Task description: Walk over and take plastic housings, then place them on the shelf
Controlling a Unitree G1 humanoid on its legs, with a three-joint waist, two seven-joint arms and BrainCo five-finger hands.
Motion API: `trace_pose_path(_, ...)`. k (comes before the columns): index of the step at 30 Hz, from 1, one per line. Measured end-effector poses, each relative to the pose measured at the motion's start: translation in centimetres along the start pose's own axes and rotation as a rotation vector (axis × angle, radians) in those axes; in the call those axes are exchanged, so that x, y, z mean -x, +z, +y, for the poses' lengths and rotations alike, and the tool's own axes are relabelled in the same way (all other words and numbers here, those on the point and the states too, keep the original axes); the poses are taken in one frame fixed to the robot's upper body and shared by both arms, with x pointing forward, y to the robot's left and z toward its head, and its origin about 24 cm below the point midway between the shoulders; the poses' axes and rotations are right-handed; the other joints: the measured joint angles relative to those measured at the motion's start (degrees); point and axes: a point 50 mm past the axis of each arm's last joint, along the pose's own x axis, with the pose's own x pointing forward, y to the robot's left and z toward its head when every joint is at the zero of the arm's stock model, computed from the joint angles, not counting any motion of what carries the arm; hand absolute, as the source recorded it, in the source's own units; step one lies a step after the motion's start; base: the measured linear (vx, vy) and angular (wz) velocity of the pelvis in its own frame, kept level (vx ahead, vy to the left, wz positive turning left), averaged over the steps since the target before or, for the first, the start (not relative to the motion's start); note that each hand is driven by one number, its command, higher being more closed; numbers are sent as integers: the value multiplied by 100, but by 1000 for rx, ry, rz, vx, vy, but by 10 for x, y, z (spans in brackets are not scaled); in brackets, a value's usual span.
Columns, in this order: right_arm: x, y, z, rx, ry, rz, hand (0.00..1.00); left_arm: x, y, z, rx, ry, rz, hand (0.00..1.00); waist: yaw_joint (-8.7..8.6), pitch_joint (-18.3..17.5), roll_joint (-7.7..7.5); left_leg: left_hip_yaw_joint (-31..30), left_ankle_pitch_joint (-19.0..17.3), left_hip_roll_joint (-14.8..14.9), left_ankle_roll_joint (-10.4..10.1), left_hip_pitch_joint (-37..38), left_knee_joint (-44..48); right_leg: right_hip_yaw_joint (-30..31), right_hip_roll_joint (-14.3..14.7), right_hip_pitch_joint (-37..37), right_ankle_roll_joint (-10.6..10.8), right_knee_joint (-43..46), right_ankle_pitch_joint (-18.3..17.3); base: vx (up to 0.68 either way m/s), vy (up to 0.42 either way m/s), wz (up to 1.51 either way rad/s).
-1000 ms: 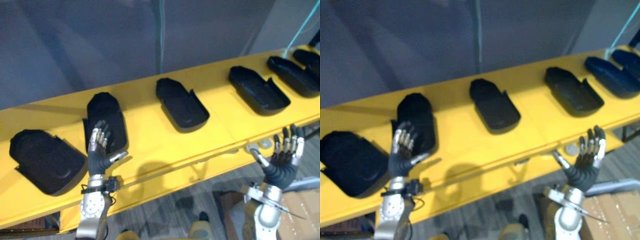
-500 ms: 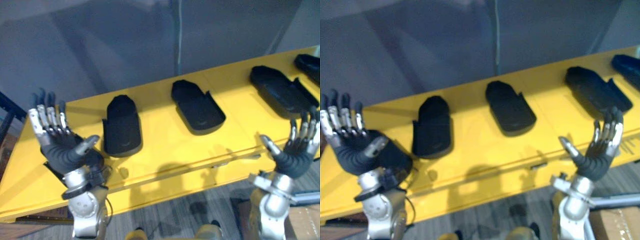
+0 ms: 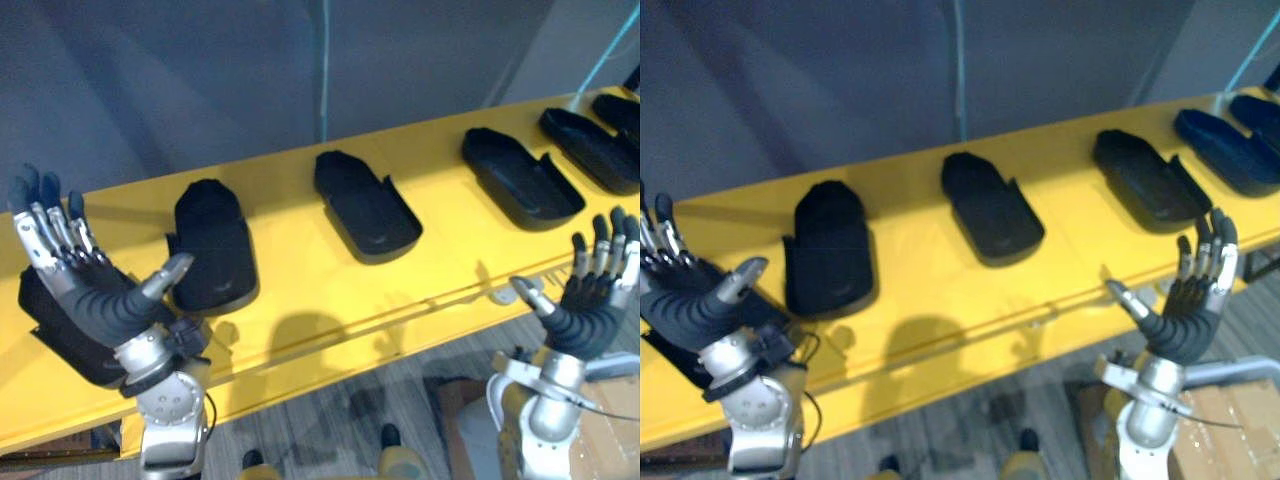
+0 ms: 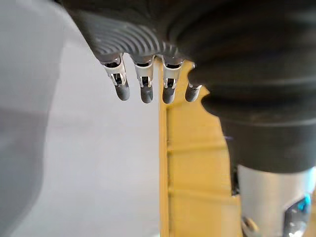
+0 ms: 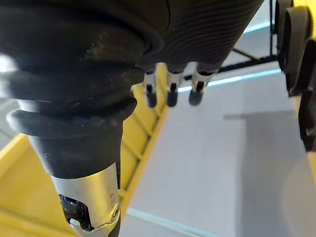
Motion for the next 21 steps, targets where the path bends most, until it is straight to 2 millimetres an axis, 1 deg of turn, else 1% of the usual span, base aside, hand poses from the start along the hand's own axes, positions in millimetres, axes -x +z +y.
trace_pose_path(1, 0, 0, 0, -1, 7, 1, 0, 0, 0, 2, -7, 15, 0, 0, 3, 1, 2, -17, -5, -4, 8, 9, 12, -20, -5, 41, 1, -16, -1, 3, 9, 17)
trace_pose_path(3, 0, 0, 1, -5, 38, 3, 0, 2, 0, 5, -35, 59, -6, 0, 46, 23, 38, -32, -80, -16, 127, -7, 178, -33, -20, 136, 5, -40, -10, -36, 8, 6)
trace_pose_path(4, 0, 0, 2, -7, 42, 4, 0, 2, 0, 6, -37, 62, -4, 0, 55, 30, 52, -31, -96, -21, 152, -17, 192, -32, -24, 154, 1, -43, -16, -60, 0, 2)
trace_pose_path(5, 0, 0, 2, -20, 49, 7, 0, 3, 0, 6, -43, 61, 3, 0, 62, 4, 102, -32, -123, -29, 199, -24, 195, -32, -37, 157, 9, -44, -85, -43, -3, 1)
trace_pose_path(6, 0, 0, 1, -24, 52, 8, 0, 4, -1, 7, -49, 61, 9, 0, 66, -4, 134, -37, -125, -31, 203, -30, 205, -33, -41, 158, 16, -44, -89, -35, -1, 4)
trace_pose_path(8, 1, 0, 0, -31, 50, 11, 0, 8, -3, 9, -71, 68, 41, 0, 69, -26, 278, -98, -175, -49, 290, -102, 336, -46, -58, 165, 33, -28, -100, -21, 7, 6)
trace_pose_path(11, 1, -1, -2, -26, 47, 15, 0, 12, -5, 11, -84, 70, 81, 0, 71, -30, 409, -190, -176, -115, 296, -84, 386, -125, -130, 239, 116, 47, -167, -10, 14, 15)
trace_pose_path(12, 1, -1, -2, -26, 47, 16, 0, 13, -5, 12, -90, 66, 87, 0, 72, -31, 411, -195, -176, -129, 296, -81, 387, -133, -147, 242, 127, 67, -183, 6, 27, 12)
trace_pose_path(13, 1, -1, -2, -26, 47, 17, 0, 15, -6, 13, -98, 55, 97, 0, 97, -63, 462, -199, -177, -169, 297, -79, 387, -144, -188, 244, 131, 83, -192, 12, 38, 7)
trace_pose_path(14, 1, -2, -2, -25, 47, 20, 0, 16, -6, 14, -102, 46, 101, 0, 145, -68, 469, -199, -177, -204, 297, -74, 387, -149, -229, 244, 137, 88, -196, 16, 42, 6)
trace_pose_path(16, 2, -4, -1, -27, 51, 30, 0, 17, -5, 15, -106, 44, 101, 0, 182, -93, 508, -204, -176, -237, 295, -46, 380, -150, -260, 254, 141, 94, -199, 23, 42, 3)
trace_pose_path(20, 5, -6, 0, -27, 56, 48, 0, 19, -4, 17, -103, 34, 94, 0, 174, -72, 436, -199, -174, -241, 280, 23, 290, -168, -264, 333, 141, 65, -220, 6, 10, 1)
trace_pose_path(21, 5, -7, -1, -27, 53, 56, 0, 18, -2, 16, -88, 18, 83, 0, 159, -95, 417, -199, -149, -242, 236, 32, 228, -182, -266, 327, 130, 57, -226, 19, 12, 3)
